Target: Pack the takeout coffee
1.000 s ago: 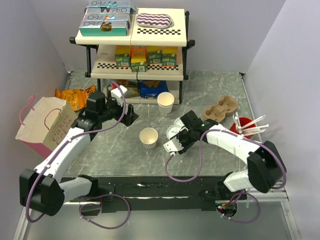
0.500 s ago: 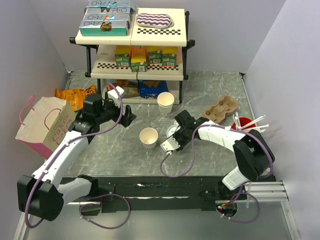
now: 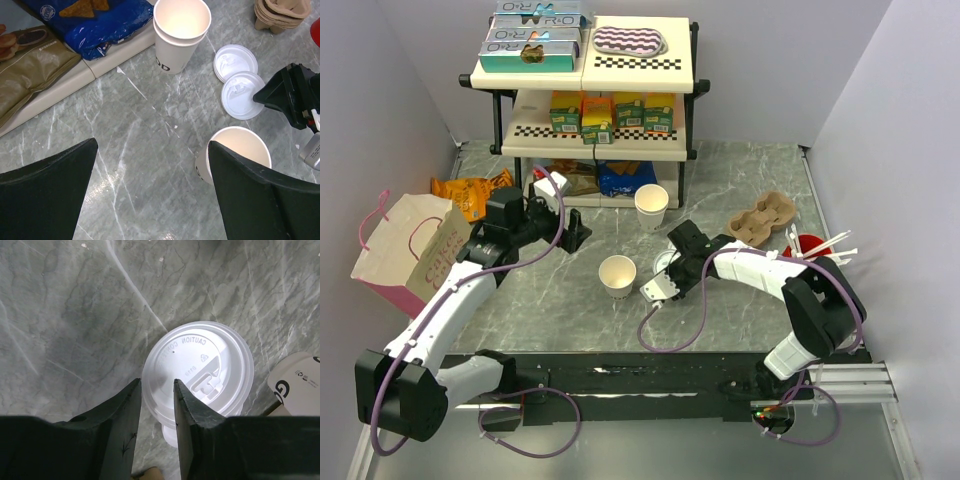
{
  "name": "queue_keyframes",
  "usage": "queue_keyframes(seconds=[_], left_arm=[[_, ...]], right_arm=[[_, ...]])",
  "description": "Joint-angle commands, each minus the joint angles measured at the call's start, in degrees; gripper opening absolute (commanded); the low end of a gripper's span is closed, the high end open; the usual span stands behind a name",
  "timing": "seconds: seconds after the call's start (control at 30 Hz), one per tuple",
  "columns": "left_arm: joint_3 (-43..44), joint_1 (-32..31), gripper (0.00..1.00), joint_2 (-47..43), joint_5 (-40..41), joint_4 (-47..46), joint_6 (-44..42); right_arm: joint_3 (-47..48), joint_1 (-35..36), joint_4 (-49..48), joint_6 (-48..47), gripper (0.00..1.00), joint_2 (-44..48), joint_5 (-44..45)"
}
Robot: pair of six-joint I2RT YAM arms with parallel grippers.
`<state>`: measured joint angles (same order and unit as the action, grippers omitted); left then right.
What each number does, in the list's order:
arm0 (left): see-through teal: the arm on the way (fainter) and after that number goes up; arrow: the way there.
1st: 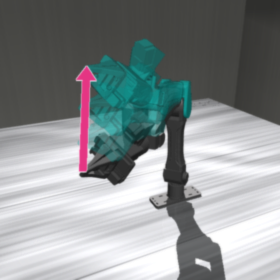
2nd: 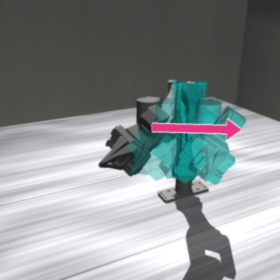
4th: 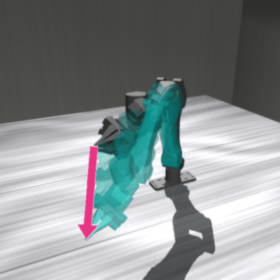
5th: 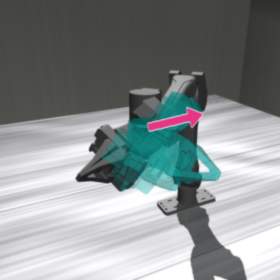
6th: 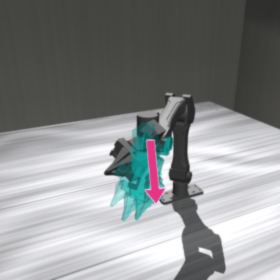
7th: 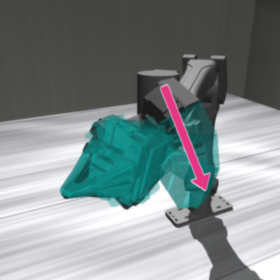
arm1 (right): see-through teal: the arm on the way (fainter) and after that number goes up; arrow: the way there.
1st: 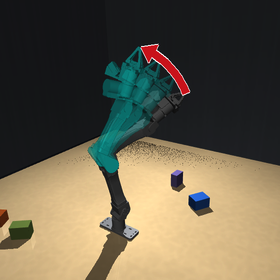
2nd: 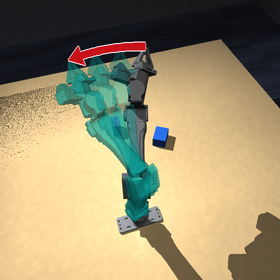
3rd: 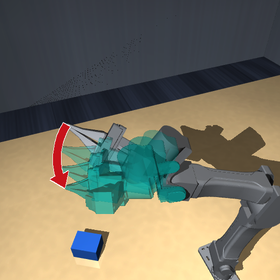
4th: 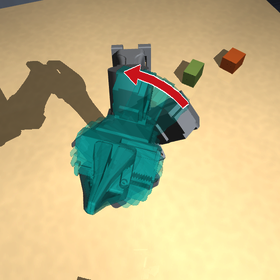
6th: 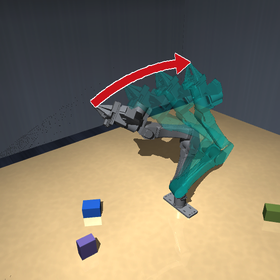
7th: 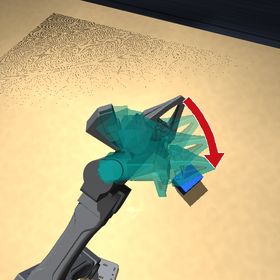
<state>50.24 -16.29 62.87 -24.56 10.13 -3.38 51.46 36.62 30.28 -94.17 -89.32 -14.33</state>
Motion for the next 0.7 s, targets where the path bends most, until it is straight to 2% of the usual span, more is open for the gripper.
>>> queue_keyframes(seconds=[0.0,0.67], left_arm=[[0.1,0.5,0.99,0.4,-0.4,-2.7,0.7],[0.1,0.9,1.0,0.2,0.0,-2.7,0.8]], right_arm=[[1.1,0.3,-0.3,-0.8,0.39,-1.2,0.7],[-1.8,0.5,-5.4,-2.9,0.33,-2.5,2.9]])
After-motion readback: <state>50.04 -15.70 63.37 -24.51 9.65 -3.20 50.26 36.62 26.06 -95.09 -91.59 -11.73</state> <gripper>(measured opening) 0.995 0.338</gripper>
